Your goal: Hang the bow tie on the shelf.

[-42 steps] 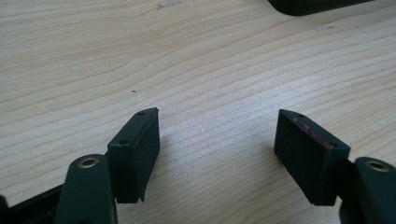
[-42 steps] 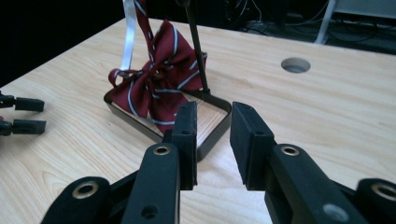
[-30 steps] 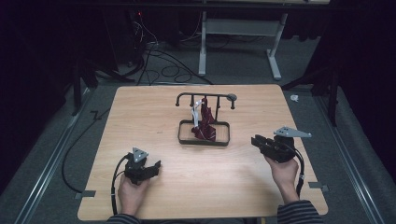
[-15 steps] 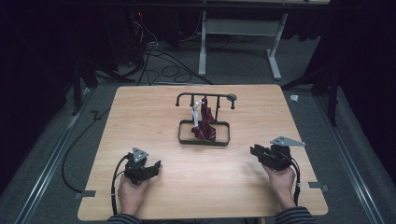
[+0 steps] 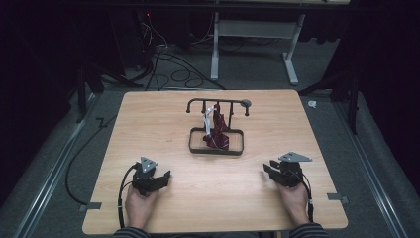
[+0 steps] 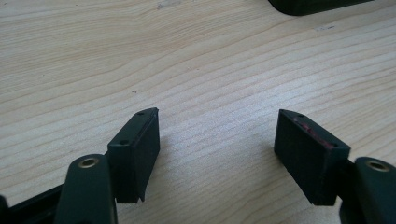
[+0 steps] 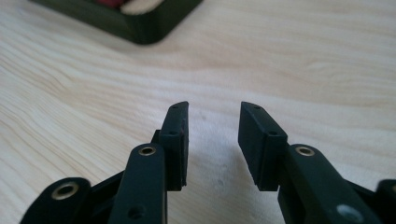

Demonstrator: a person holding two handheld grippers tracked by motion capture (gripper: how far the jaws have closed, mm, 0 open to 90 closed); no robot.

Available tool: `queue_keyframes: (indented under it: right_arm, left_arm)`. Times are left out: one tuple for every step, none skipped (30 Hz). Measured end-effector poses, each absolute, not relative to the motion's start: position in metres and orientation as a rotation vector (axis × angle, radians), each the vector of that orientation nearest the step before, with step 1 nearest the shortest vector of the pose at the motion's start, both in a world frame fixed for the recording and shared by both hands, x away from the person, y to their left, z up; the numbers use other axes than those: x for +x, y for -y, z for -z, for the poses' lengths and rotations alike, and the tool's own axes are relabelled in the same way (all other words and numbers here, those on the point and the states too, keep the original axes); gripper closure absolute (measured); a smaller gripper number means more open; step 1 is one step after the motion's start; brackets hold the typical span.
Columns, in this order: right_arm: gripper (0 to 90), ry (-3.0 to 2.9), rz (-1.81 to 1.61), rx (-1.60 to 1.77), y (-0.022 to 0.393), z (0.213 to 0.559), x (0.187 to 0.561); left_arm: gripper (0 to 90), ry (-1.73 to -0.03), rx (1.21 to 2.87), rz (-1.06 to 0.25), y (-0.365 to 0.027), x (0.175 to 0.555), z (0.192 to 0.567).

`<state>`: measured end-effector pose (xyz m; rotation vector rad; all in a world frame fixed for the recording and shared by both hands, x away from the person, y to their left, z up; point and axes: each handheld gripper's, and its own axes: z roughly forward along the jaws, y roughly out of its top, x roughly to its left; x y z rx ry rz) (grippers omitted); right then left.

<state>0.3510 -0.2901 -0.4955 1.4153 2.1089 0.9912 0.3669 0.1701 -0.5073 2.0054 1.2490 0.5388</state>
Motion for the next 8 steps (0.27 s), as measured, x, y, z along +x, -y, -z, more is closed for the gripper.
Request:
queue_keyframes:
  right_arm:
    - [62.9,-2.122,-0.965,1.421,0.2889,0.5000,0.3513]
    - [62.4,-2.117,-0.965,1.405,0.2886,0.5014,0.3505]
    - [62.4,-2.116,-0.955,1.398,0.2880,0.5013,0.3502]
    - [62.3,-2.114,-0.946,1.397,0.2870,0.5014,0.3496]
    - [61.8,-2.115,-0.928,1.382,0.2851,0.5014,0.3491]
    - [61.5,-2.114,-0.918,1.372,0.2839,0.5015,0.3486]
    - [60.7,-2.116,-0.920,1.376,0.2841,0.5015,0.3486]
    - [60.6,-2.118,-0.926,1.373,0.2846,0.5016,0.3489]
  left_arm:
    - [31.7,-1.248,2.004,-0.540,-0.1700,0.3668,0.5075]
    - [31.7,-1.248,2.006,-0.540,-0.1700,0.3667,0.5073]
    - [31.8,-1.249,2.005,-0.540,-0.1700,0.3666,0.5074]
    - [31.8,-1.249,2.006,-0.540,-0.1700,0.3666,0.5073]
    - [31.8,-1.249,2.005,-0.541,-0.1700,0.3666,0.5074]
    - [31.8,-1.249,2.005,-0.540,-0.1700,0.3665,0.5074]
    - [31.8,-1.249,2.005,-0.540,-0.1700,0.3665,0.5074]
    - [31.8,-1.250,2.004,-0.540,-0.1700,0.3665,0.5074]
